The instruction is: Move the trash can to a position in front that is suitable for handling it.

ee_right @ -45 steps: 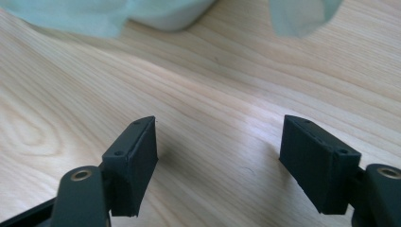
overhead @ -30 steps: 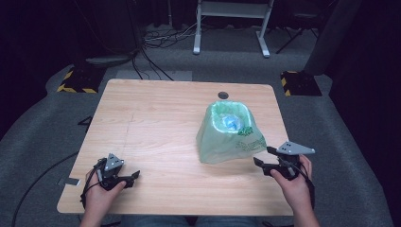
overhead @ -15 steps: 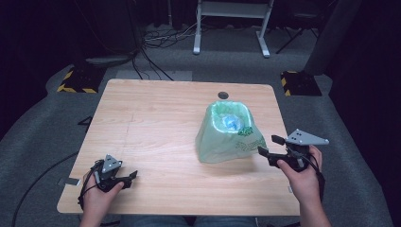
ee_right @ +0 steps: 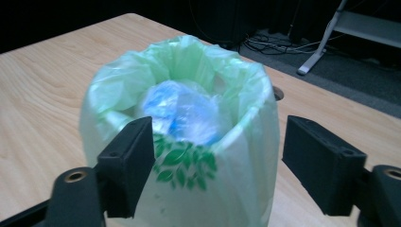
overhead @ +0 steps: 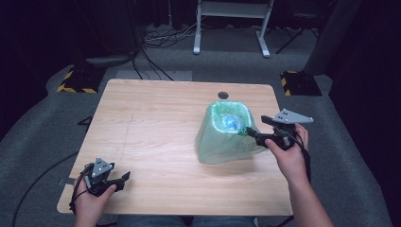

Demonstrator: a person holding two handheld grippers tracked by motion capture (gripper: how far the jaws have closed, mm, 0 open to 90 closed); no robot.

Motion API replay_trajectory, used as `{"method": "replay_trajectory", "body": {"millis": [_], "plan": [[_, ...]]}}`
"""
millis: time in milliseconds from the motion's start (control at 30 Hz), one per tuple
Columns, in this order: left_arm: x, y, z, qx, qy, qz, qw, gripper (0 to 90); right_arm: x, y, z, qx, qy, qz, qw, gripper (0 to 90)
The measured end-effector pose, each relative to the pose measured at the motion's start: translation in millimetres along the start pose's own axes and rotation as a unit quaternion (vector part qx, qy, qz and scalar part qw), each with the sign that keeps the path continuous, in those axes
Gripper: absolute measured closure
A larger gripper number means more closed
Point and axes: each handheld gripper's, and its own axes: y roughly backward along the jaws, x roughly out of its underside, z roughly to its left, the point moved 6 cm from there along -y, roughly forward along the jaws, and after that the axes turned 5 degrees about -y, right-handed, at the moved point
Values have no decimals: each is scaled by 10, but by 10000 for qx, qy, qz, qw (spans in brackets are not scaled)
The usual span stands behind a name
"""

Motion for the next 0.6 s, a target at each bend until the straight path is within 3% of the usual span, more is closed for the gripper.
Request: {"method": "replay_trajectory", "body": {"millis": [167, 400, 600], "plan": [[5, -9, 13, -29, 51, -17, 10000, 269, -38, -211, -55, 59, -186, 47, 9998, 294], [5, -34, 3, -35, 13, -16, 10000, 266, -40, -477, -88, 208, -176, 252, 9993, 274], [10, -41, 7, -14, -26, 15, 10000, 265, 41, -625, -57, 42, -338, 509, 9981, 241]]}}
